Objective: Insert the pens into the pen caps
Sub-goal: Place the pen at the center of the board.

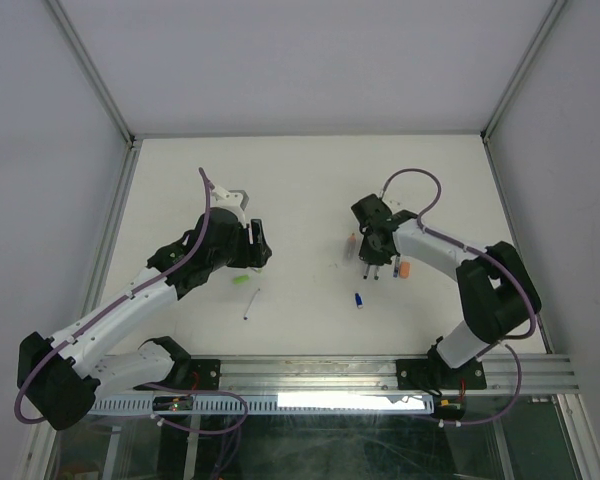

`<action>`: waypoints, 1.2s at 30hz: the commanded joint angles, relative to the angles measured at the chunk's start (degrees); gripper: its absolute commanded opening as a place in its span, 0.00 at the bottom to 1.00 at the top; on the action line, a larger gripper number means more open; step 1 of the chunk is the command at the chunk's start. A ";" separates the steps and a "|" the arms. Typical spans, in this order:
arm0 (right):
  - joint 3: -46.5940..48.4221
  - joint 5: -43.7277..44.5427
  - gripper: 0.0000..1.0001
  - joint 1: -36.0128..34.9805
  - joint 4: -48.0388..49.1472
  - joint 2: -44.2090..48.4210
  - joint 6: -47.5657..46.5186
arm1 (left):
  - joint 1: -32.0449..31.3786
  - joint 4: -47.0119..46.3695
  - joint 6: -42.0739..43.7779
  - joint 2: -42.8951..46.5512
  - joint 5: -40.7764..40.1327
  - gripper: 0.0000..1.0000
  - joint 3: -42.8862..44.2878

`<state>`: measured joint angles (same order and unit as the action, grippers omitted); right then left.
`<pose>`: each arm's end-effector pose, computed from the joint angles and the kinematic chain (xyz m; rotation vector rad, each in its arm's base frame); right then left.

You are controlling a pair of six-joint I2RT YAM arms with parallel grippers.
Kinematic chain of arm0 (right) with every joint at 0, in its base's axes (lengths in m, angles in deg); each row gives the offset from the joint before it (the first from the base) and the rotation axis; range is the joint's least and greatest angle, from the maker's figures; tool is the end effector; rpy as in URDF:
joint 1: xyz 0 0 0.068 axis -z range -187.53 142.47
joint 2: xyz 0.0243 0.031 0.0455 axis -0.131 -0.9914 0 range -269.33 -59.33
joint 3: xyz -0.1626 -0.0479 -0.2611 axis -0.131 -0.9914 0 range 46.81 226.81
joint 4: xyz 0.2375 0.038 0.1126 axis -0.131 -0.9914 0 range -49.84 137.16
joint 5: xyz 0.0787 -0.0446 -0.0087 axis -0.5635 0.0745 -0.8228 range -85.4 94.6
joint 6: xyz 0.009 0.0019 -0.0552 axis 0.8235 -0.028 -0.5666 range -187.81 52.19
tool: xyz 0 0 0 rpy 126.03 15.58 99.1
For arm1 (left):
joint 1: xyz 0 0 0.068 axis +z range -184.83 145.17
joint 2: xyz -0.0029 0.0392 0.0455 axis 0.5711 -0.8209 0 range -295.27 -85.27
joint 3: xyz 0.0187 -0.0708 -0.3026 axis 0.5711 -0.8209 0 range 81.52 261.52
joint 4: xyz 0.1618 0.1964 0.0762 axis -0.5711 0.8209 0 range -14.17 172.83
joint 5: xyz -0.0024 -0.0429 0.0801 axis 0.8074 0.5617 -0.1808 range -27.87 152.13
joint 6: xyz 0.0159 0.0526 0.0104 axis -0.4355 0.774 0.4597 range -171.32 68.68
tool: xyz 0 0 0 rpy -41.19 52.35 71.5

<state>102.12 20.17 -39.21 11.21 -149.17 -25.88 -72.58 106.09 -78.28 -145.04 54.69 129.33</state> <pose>0.2572 0.1465 0.2204 0.3054 2.6919 -0.0175 0.1666 -0.1226 0.3075 0.1527 2.3334 -0.4257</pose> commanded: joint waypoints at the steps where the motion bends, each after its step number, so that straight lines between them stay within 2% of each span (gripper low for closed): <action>1: 4.88 1.23 0.09 0.94 0.69 -3.14 -0.04 | 0.66 -2.37 0.77 0.78 0.24 0.62 0.58; 10: 8.33 1.71 0.14 2.27 -0.84 -9.27 -1.28 | 0.67 -2.47 1.03 0.18 -0.26 0.62 0.68; 20: 8.47 0.97 0.21 2.29 -2.71 -10.28 -0.71 | 0.93 -2.44 1.19 -0.24 -1.31 0.62 0.88; 28: 8.04 -2.13 0.28 2.33 -1.95 -4.37 -3.68 | 1.41 -2.10 1.12 -0.73 -2.33 0.63 0.92; 36: 5.27 -4.92 0.32 2.16 -0.58 7.88 -7.05 | 1.51 -0.03 0.82 -2.85 -3.81 0.63 0.99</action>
<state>108.76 16.58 -37.07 9.18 -148.60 -30.97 -71.82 106.40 -78.23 -147.18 53.03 129.33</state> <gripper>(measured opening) 0.309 0.629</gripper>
